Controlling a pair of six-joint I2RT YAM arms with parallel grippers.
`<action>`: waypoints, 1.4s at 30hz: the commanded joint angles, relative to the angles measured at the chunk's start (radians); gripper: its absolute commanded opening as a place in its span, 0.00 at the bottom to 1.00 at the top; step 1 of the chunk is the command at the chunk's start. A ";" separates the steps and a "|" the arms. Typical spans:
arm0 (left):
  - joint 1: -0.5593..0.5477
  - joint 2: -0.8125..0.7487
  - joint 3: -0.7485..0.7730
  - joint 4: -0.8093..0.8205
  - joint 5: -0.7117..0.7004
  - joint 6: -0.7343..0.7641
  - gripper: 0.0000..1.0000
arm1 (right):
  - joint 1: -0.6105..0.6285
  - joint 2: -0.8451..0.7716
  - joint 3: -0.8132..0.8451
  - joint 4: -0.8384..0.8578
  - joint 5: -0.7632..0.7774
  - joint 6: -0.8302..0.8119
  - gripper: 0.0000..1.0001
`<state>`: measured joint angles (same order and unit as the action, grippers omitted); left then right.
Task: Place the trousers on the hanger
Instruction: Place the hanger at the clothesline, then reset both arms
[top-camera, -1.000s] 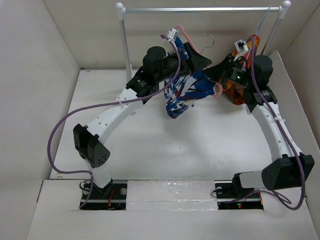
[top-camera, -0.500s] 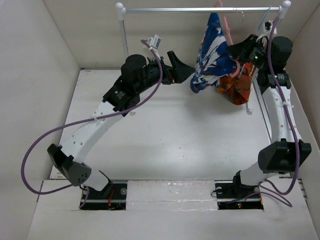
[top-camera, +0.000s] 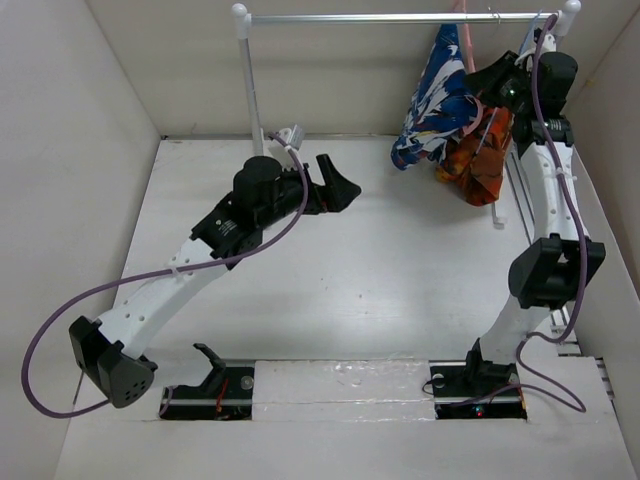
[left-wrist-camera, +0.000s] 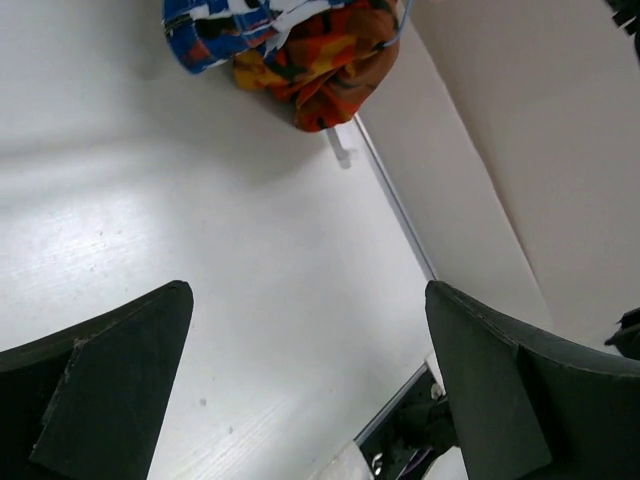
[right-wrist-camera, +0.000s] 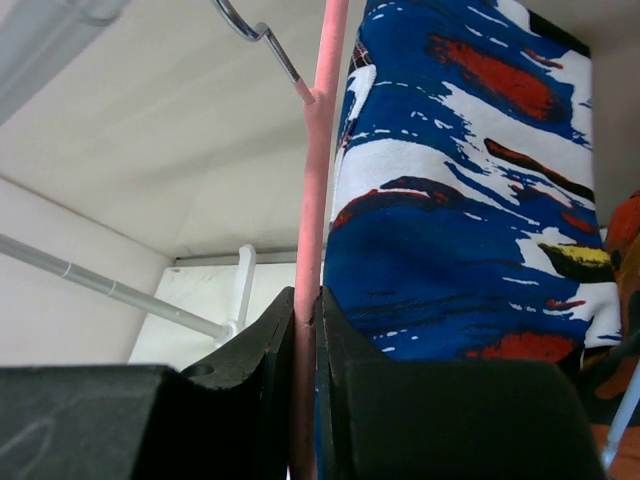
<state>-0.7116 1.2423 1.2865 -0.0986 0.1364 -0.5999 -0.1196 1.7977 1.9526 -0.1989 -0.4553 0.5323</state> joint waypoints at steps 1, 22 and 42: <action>0.001 -0.072 -0.059 0.017 -0.024 -0.003 0.99 | -0.015 -0.020 0.108 0.185 0.041 0.031 0.00; 0.001 -0.146 -0.081 -0.154 -0.244 -0.003 0.99 | -0.071 -0.309 -0.134 -0.017 -0.046 -0.255 0.86; 0.001 -0.372 -0.418 -0.167 -0.245 -0.143 0.99 | 0.255 -1.118 -1.150 -0.315 0.013 -0.597 1.00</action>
<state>-0.7116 0.8928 0.9039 -0.3222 -0.1596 -0.7002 0.1215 0.7010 0.8165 -0.4782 -0.4999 0.0040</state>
